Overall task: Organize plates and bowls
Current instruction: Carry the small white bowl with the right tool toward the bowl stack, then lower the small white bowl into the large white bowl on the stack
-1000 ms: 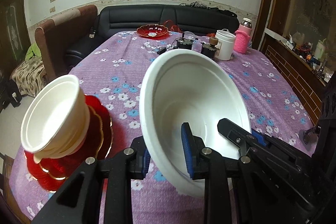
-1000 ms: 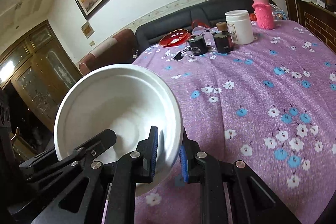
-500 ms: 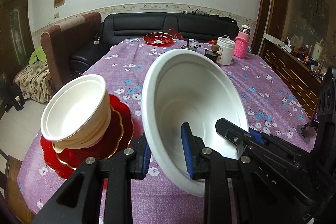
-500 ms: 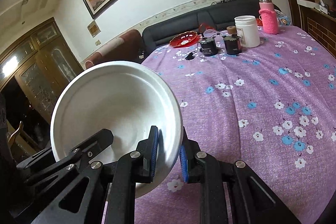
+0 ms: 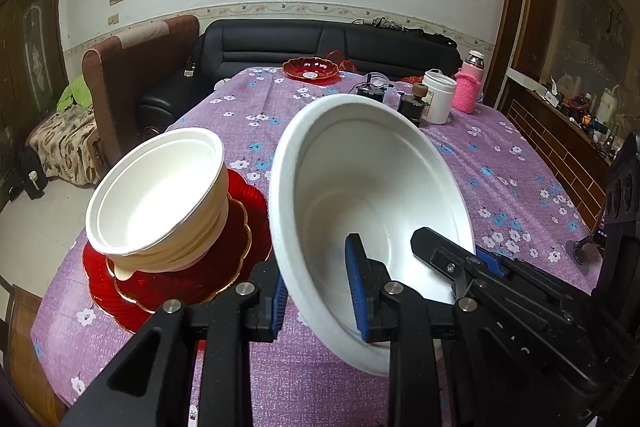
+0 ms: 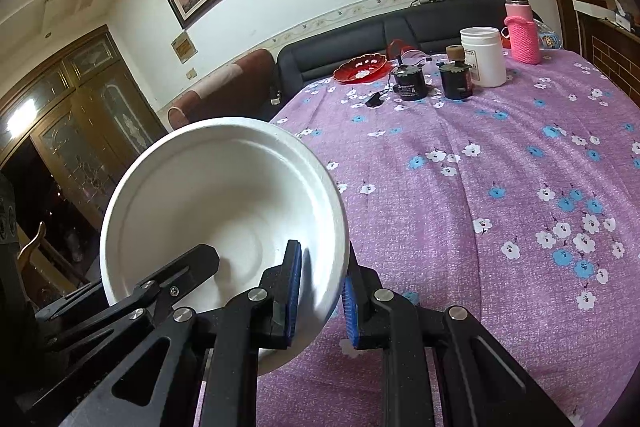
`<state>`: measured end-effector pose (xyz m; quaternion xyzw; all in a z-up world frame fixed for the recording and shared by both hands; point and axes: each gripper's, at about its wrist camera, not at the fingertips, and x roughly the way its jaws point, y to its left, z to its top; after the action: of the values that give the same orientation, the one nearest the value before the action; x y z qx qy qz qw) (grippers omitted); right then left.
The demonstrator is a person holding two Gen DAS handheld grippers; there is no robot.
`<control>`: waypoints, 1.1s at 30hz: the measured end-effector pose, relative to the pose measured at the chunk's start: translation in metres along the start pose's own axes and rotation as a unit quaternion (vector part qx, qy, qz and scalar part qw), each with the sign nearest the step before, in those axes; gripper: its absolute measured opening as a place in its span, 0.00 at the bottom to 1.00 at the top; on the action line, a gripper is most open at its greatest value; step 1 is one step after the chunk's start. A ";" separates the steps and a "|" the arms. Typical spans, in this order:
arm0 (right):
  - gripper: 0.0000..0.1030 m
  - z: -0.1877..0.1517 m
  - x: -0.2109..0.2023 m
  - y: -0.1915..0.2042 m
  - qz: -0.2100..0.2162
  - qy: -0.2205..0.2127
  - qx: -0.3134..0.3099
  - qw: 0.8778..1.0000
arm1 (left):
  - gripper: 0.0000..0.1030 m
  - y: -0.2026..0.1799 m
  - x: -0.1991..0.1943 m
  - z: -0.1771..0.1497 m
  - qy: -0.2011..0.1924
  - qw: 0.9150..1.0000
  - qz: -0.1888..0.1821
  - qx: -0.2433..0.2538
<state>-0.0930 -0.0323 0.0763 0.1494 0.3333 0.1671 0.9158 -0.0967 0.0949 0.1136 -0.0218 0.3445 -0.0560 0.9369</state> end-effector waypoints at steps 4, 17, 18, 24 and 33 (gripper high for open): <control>0.20 -0.001 0.001 0.000 0.001 0.001 0.002 1.000 | 0.25 0.001 -0.001 -0.001 -0.001 1.000 0.002 0.002; 0.20 0.000 -0.004 0.011 0.020 -0.008 -0.002 1.000 | 0.25 0.007 -0.019 -0.003 -0.020 1.000 0.021 0.007; 0.20 0.001 -0.005 0.013 0.023 -0.009 -0.003 1.000 | 0.25 0.008 -0.021 -0.002 -0.022 0.999 0.022 0.007; 0.20 0.009 -0.007 0.029 0.034 -0.015 -0.017 0.999 | 0.26 0.021 -0.036 -0.001 -0.035 0.999 0.025 -0.002; 0.20 0.022 0.007 0.065 0.051 -0.009 -0.048 0.998 | 0.26 0.054 -0.049 0.003 -0.055 0.997 0.049 -0.023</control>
<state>-0.0867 0.0255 0.1139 0.1240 0.3082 0.2282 0.9152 -0.1269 0.1542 0.1434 -0.0290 0.2947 -0.0007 0.9551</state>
